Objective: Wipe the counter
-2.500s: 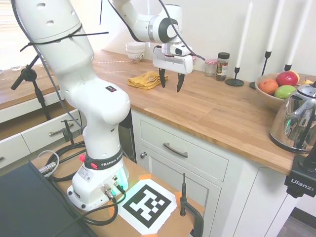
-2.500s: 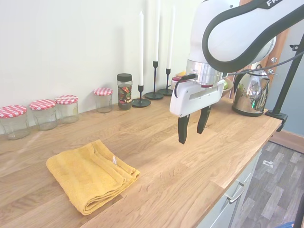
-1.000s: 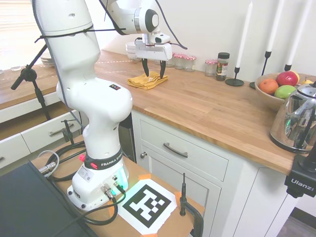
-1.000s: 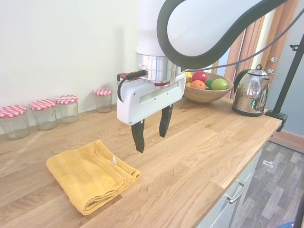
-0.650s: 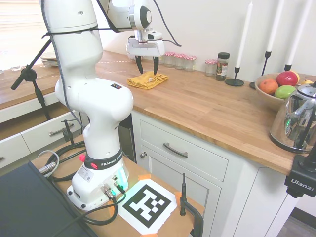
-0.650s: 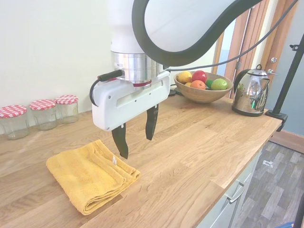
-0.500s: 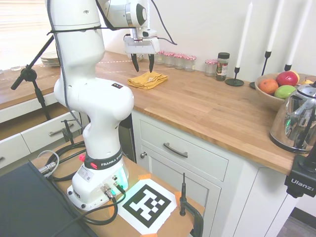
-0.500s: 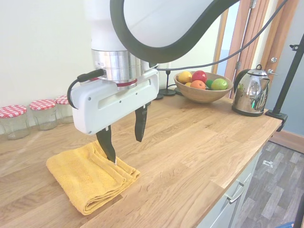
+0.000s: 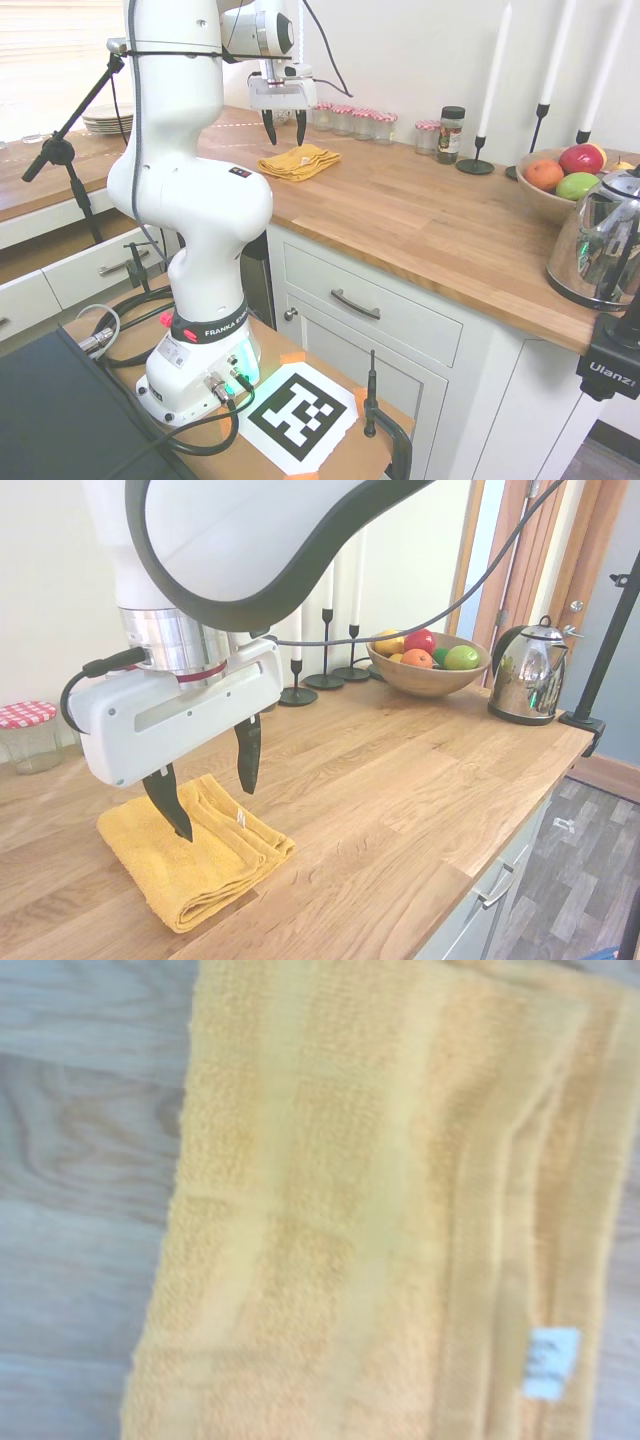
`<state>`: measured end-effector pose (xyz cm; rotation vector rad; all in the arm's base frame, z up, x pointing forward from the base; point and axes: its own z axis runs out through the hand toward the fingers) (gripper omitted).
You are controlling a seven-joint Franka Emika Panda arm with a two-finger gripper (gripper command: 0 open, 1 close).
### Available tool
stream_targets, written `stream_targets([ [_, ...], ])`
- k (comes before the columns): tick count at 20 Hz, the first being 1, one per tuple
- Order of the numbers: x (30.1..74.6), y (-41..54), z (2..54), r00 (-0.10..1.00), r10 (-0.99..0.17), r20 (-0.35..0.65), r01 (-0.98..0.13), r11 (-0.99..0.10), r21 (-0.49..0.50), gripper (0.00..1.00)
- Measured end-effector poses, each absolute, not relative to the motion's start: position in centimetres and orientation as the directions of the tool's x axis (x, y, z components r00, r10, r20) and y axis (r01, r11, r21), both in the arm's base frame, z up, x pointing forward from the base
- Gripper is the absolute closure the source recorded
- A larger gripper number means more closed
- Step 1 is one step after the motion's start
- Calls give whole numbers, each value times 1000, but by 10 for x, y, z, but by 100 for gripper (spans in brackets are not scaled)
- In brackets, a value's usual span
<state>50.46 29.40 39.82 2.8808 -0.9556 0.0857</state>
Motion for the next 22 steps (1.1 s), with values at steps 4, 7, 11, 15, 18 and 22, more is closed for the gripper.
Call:
stream_targets([
  [4,513,292,384,796,-600,78,-605,-790,99,0],
  [7,516,288,381,791,-607,73,-612,-785,98,0],
  [11,518,288,378,794,-607,41,-608,-790,81,0],
  [15,522,285,371,792,-610,35,-610,-788,83,0],
  [18,525,282,361,790,-613,27,-612,-786,86,0],
  [22,528,282,351,788,-615,13,-614,-785,82,0],
])
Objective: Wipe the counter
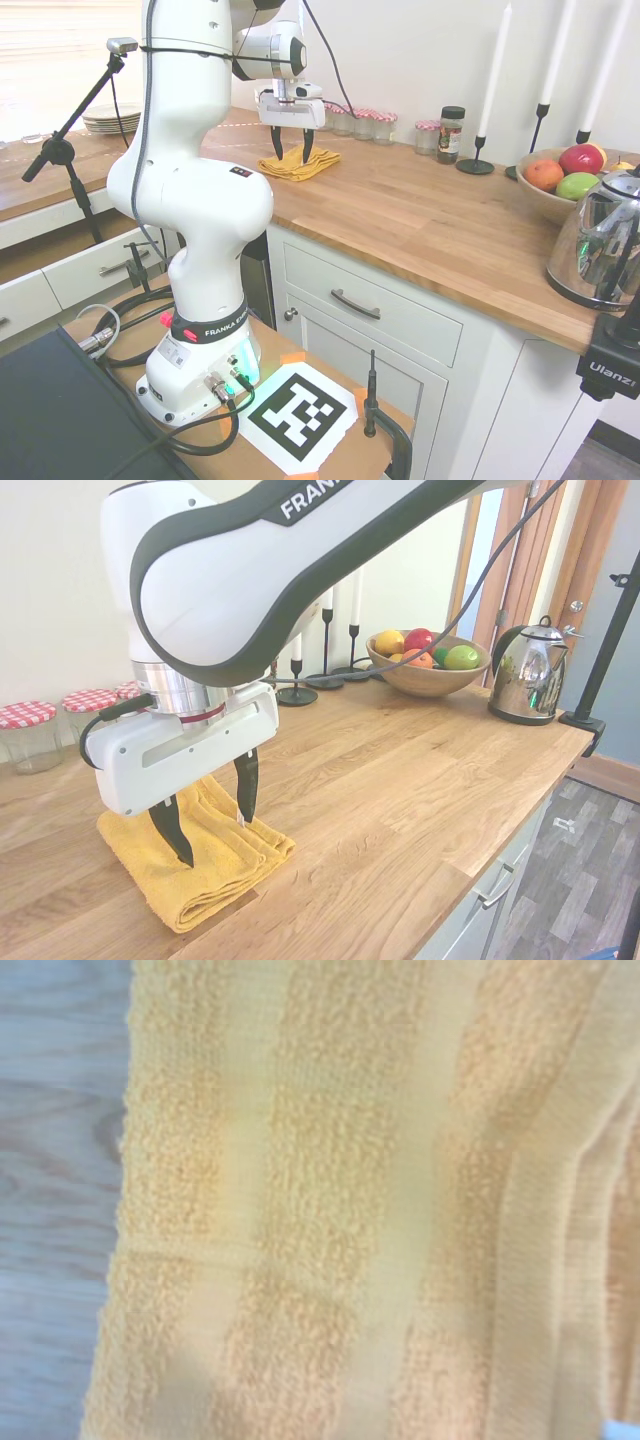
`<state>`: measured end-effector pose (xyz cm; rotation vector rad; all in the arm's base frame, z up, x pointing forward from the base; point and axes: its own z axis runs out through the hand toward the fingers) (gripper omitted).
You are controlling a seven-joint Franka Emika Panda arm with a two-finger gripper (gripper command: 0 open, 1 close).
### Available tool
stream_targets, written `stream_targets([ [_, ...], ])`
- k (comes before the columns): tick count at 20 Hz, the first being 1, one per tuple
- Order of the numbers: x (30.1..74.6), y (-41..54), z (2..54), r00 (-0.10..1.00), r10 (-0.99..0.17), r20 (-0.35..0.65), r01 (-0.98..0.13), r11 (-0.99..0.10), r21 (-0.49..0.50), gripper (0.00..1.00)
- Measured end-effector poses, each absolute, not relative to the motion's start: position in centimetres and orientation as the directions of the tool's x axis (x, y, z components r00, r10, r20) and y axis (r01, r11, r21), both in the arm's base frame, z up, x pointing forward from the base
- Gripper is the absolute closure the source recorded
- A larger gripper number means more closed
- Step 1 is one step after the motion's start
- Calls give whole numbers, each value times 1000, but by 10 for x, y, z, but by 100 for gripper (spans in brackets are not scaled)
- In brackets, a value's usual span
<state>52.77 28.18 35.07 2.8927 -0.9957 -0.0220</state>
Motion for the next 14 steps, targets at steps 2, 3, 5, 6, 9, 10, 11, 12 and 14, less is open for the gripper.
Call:
stream_targets([
  [2,528,282,348,788,-615,10,-614,-785,83,0],
  [3,528,282,347,788,-615,9,-614,-785,83,0],
  [5,528,282,345,788,-615,8,-614,-785,83,0],
  [6,529,282,344,788,-616,8,-614,-785,83,0],
  [9,531,281,338,786,-619,5,-617,-783,84,0],
  [10,531,280,336,785,-620,4,-618,-782,85,0],
  [11,532,280,335,784,-620,4,-618,-781,85,100],
  [12,532,280,335,784,-620,4,-618,-781,85,100],
  [14,532,280,335,785,-620,4,-618,-782,84,100],
])
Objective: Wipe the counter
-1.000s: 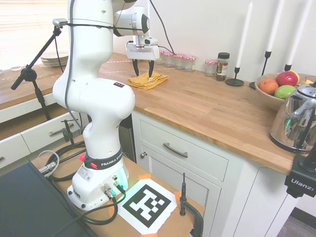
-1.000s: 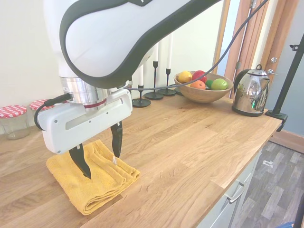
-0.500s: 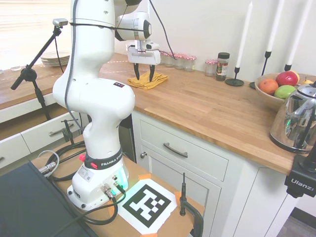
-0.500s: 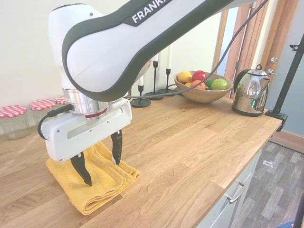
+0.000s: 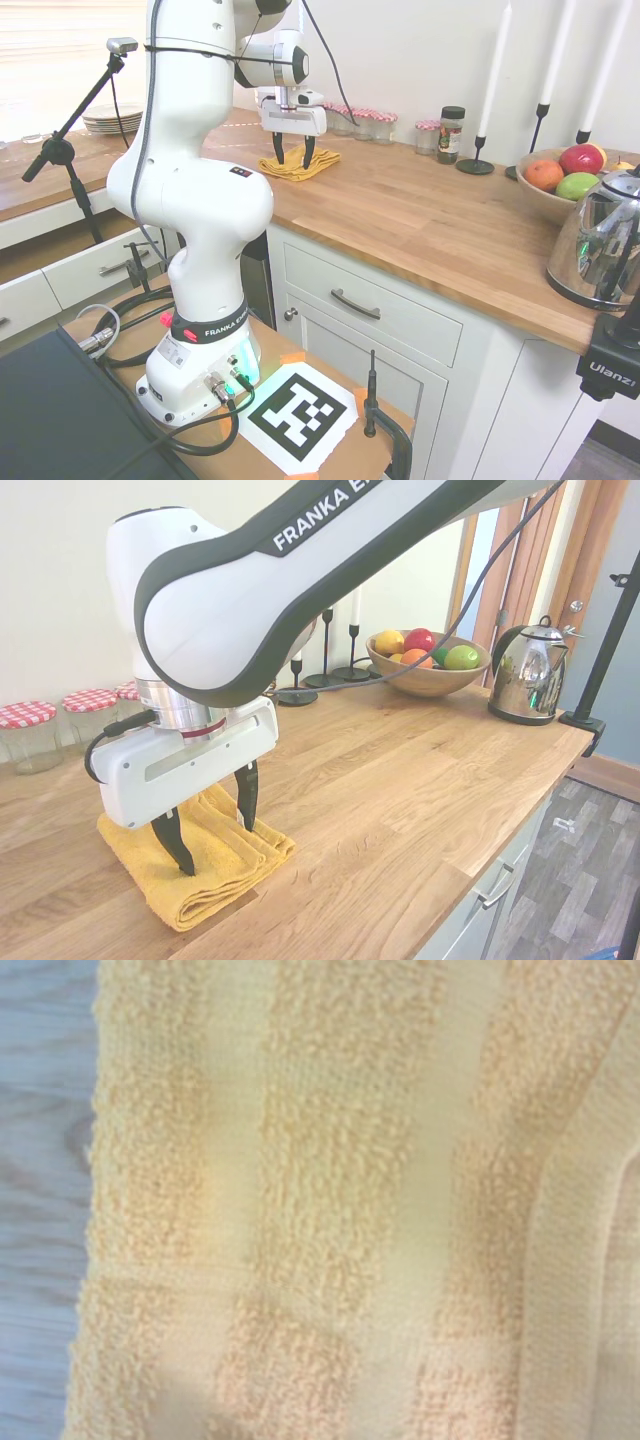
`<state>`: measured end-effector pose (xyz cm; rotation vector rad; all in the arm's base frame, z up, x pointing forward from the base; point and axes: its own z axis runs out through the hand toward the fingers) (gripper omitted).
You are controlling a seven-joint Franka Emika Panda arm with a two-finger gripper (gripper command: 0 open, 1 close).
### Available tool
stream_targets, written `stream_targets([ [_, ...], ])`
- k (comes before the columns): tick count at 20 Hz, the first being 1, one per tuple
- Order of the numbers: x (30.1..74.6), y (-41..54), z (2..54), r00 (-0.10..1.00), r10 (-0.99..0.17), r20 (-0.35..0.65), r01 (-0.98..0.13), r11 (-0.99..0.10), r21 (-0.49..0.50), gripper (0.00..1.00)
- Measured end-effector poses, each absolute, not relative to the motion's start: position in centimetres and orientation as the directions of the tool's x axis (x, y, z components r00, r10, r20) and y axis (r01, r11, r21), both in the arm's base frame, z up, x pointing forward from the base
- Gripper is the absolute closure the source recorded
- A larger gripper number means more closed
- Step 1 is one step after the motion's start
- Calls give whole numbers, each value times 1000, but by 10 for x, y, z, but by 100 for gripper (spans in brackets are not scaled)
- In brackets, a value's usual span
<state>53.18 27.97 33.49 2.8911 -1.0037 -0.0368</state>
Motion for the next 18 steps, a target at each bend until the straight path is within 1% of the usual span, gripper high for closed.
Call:
stream_targets([
  [18,530,285,331,794,-608,-14,-607,-793,60,100],
])
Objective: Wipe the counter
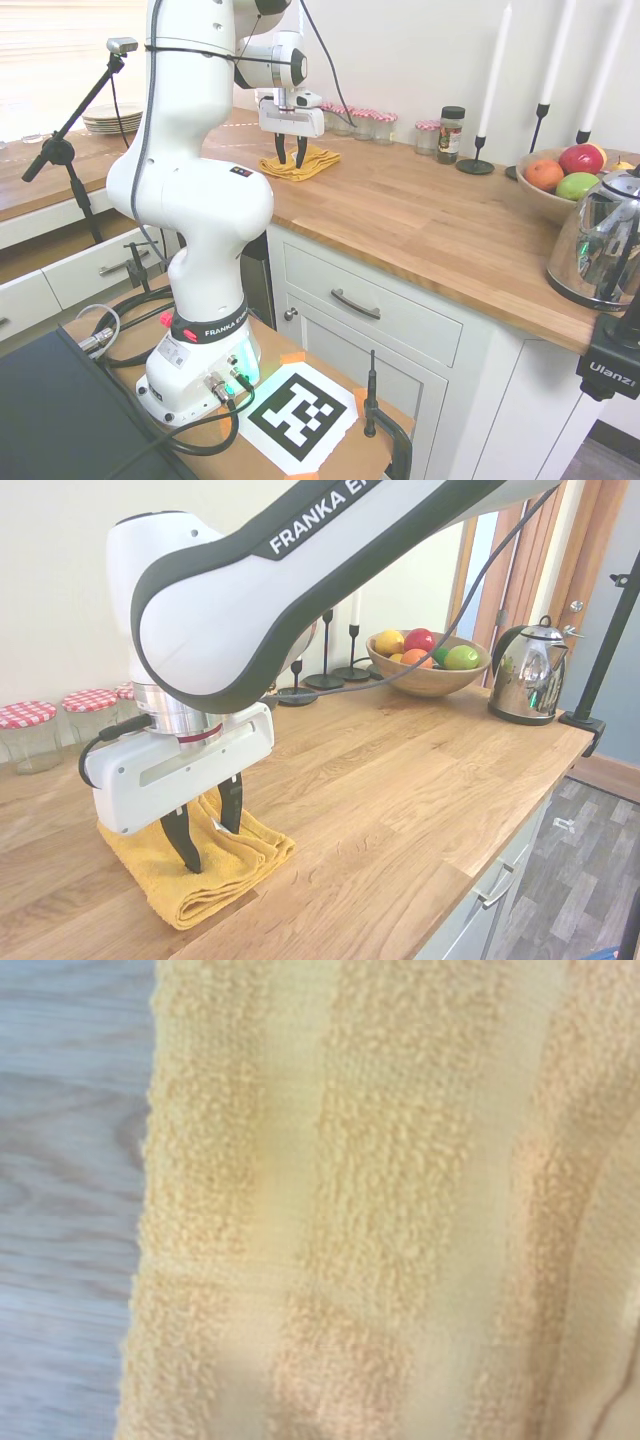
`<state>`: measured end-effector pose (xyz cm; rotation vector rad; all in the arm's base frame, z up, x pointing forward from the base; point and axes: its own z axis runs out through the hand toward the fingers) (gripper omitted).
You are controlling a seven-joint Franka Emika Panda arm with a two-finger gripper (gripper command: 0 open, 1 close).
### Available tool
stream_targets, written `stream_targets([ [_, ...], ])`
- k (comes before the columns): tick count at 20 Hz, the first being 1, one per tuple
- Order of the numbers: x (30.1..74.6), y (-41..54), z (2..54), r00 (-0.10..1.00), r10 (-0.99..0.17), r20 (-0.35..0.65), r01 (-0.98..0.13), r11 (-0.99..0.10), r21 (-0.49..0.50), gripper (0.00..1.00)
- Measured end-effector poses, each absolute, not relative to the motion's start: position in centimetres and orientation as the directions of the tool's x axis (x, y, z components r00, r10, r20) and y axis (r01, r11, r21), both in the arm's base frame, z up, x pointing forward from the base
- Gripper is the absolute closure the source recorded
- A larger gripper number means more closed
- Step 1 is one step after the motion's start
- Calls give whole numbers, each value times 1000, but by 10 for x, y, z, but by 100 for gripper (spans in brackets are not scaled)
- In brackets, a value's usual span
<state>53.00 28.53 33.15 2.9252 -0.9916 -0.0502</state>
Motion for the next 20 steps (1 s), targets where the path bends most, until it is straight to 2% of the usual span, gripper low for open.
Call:
stream_targets([
  [20,535,276,330,782,-623,-29,-621,-782,51,100],
])
